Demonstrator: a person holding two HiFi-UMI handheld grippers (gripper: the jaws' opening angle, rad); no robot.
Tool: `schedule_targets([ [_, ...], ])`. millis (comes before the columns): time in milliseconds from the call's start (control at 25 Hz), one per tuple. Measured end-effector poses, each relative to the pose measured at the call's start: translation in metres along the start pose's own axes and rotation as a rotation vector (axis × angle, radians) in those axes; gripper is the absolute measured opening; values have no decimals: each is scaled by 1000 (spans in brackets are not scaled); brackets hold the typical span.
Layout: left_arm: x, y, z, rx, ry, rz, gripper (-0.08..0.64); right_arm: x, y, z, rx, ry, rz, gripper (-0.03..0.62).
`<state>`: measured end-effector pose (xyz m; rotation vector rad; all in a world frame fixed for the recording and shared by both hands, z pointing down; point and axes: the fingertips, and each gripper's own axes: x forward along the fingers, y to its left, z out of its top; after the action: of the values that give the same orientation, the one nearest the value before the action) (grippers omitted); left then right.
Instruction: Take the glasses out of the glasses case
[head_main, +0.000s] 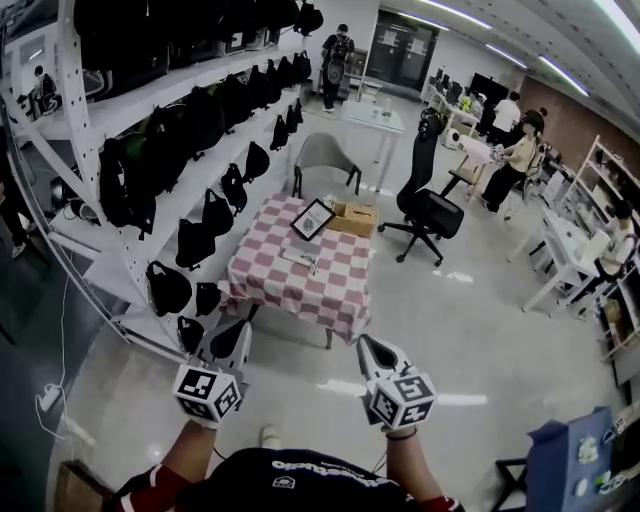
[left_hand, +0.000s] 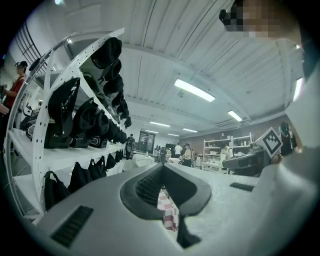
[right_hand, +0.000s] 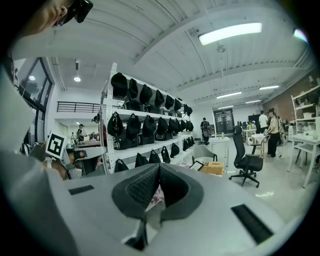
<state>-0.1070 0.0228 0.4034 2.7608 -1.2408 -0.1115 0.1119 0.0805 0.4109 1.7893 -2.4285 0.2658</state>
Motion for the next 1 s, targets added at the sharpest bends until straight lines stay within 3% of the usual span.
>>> schedule_targets([
  [280, 41, 52, 7, -15, 0, -8, 6, 65, -6, 17, -5, 15, -7, 2],
  [440, 57, 80, 11, -22, -13, -17, 6, 98, -1, 30, -85, 24, -23, 2],
  [1000, 75, 144, -3, -62, -14, 3, 6, 168, 26, 25, -125, 103, 39, 3],
])
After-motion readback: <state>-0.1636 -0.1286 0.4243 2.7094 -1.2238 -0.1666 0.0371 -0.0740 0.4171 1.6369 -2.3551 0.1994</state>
